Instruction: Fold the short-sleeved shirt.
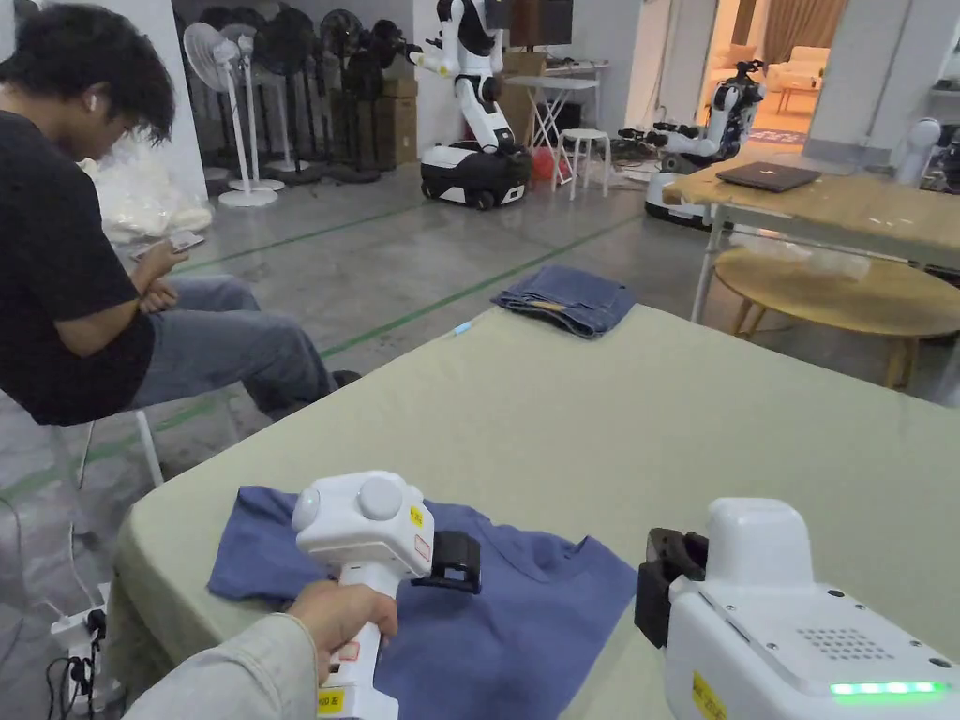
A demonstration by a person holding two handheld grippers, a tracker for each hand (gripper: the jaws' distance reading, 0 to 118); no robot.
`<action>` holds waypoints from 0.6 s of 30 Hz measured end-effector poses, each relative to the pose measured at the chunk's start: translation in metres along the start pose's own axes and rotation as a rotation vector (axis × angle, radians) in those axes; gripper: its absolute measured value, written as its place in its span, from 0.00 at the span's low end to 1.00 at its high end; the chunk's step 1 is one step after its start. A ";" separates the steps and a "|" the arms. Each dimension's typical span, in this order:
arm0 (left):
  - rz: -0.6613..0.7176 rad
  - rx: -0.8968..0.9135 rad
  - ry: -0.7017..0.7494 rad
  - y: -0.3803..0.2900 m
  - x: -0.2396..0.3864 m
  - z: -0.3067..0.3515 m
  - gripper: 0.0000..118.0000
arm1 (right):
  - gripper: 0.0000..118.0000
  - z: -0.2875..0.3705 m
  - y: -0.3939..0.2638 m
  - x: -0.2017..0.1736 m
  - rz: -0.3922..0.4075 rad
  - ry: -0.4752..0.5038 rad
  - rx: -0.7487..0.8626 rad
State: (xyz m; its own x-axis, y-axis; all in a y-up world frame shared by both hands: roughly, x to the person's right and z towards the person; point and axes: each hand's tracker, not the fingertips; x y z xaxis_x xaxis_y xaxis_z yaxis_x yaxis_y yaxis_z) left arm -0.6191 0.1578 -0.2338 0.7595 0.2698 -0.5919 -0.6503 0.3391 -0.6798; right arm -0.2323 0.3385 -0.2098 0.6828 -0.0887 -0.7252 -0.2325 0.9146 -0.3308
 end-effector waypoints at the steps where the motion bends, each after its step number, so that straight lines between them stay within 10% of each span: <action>1: -0.020 0.014 0.017 0.004 0.001 -0.011 1.00 | 0.00 -0.002 -0.001 0.000 0.001 0.002 -0.006; 5: -0.105 0.002 0.076 0.010 0.016 -0.042 0.88 | 0.00 -0.008 -0.006 0.006 -0.013 0.004 -0.030; 9: -0.195 0.050 0.038 0.002 0.038 -0.020 0.00 | 0.00 -0.003 -0.009 0.016 -0.005 -0.014 -0.029; 18: -0.227 0.058 -0.272 0.017 0.138 -0.025 0.00 | 0.00 0.054 -0.001 0.060 -0.070 -0.112 0.066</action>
State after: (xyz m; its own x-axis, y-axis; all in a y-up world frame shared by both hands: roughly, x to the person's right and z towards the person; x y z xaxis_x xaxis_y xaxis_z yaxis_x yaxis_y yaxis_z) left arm -0.5252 0.1782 -0.3379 0.8663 0.4089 -0.2868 -0.4686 0.4666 -0.7502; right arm -0.1535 0.3535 -0.2207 0.7696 -0.1125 -0.6286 -0.1379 0.9319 -0.3355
